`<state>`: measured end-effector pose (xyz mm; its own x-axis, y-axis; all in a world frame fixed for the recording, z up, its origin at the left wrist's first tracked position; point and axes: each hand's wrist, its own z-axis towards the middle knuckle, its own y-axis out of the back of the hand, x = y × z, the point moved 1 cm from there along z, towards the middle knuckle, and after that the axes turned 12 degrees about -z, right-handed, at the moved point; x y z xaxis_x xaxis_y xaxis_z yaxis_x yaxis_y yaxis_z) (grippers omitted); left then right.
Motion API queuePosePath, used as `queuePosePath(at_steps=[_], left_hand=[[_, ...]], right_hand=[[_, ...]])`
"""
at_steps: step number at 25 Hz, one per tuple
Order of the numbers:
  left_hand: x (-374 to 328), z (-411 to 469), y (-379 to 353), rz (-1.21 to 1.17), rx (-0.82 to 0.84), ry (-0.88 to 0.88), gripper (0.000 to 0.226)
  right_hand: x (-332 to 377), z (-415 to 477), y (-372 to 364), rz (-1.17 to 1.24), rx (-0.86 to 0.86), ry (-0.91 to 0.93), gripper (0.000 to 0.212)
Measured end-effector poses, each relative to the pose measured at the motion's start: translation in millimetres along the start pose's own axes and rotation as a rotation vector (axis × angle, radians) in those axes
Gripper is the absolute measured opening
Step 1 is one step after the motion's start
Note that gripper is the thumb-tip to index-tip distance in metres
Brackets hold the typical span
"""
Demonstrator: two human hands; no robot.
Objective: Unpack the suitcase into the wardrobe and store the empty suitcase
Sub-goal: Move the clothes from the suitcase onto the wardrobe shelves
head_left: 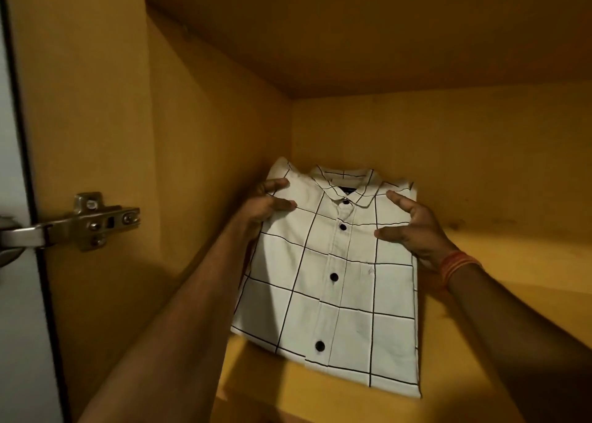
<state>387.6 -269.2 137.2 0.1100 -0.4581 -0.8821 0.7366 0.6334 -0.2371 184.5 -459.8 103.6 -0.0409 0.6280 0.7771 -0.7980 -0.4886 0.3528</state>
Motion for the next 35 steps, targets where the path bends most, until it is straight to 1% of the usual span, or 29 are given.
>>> queuePosePath(at_steps=[6, 9, 10, 12, 14, 15, 16, 17, 18, 19, 20, 21, 22, 23, 24, 25, 26, 27, 28, 29, 32, 33, 35], left_hand=[[78, 45, 0, 0.142, 0.032, 0.078, 0.062], [108, 55, 10, 0.135, -0.009, 0.168, 0.061], [117, 57, 15, 0.170, -0.023, 0.204, 0.061], [134, 59, 24, 0.460, -0.023, 0.214, 0.061], [147, 54, 29, 0.733, 0.022, 0.192, 0.064], [148, 50, 29, 0.841, 0.049, 0.169, 0.065], [146, 47, 28, 0.958, 0.072, 0.117, 0.063], [142, 45, 26, 1.067, 0.098, 0.046, 0.059], [136, 43, 23, 1.137, 0.120, -0.032, 0.052], [128, 41, 17, 1.141, 0.136, -0.090, 0.041], [120, 40, 10, 1.122, 0.157, -0.127, 0.031], [111, 37, 3, 1.099, 0.200, -0.111, 0.027], [103, 32, -5, 1.092, 0.282, -0.041, 0.034], [98, 25, -12, 1.112, 0.396, 0.083, 0.051], [93, 15, -16, 1.153, 0.520, 0.237, 0.069], [90, 2, -17, 1.200, 0.624, 0.393, 0.075], [91, -9, -16, 1.249, 0.682, 0.514, 0.076], [96, -18, -11, 1.291, 0.682, 0.563, 0.077], [99, -27, -6, 1.319, 0.650, 0.557, 0.079], [105, -31, -1, 1.326, 0.601, 0.534, 0.081], [121, -35, 6, 1.278, 0.498, 0.480, 0.079], [123, -36, 7, 1.245, 0.474, 0.480, 0.078], [124, -40, 5, 1.213, 0.458, 0.453, 0.076]], right_hand=[[-63, 18, -18, -0.122, -0.017, -0.131, 0.093], [-93, 21, -24, -0.135, -0.046, -0.209, 0.095], [-101, 21, -26, -0.137, -0.043, -0.242, 0.097], [-117, 20, -31, -0.141, -0.022, -0.312, 0.105], [-126, 16, -34, -0.142, -0.003, -0.368, 0.108], [-127, 13, -35, -0.201, 0.001, -0.381, 0.104], [-123, 11, -36, -0.320, 0.017, -0.390, 0.097], [-118, 8, -36, -0.481, 0.060, -0.395, 0.094], [-109, 6, -37, -0.663, 0.113, -0.398, 0.096], [-97, 4, -39, -0.853, 0.148, -0.399, 0.096], [-83, 1, -42, -1.014, 0.169, -0.383, 0.090], [-67, -3, -44, -1.101, 0.189, -0.351, 0.082], [-56, -5, -45, -1.116, 0.236, -0.316, 0.078], [-47, -8, -46, -1.076, 0.321, -0.293, 0.083], [-41, -12, -47, -1.014, 0.441, -0.289, 0.095], [-34, -17, -48, -0.959, 0.576, -0.298, 0.110], [-29, -22, -49, -0.918, 0.712, -0.308, 0.120], [-23, -29, -50, -0.894, 0.829, -0.320, 0.122], [-18, -37, -53, -0.877, 0.914, -0.323, 0.119], [-17, -43, -56, -0.901, 0.961, -0.325, 0.116], [-16, -49, -64, -1.080, 1.002, -0.330, 0.106], [-14, -48, -65, -1.101, 1.029, -0.334, 0.108], [-7, -43, -66, -1.112, 1.073, -0.335, 0.123]])
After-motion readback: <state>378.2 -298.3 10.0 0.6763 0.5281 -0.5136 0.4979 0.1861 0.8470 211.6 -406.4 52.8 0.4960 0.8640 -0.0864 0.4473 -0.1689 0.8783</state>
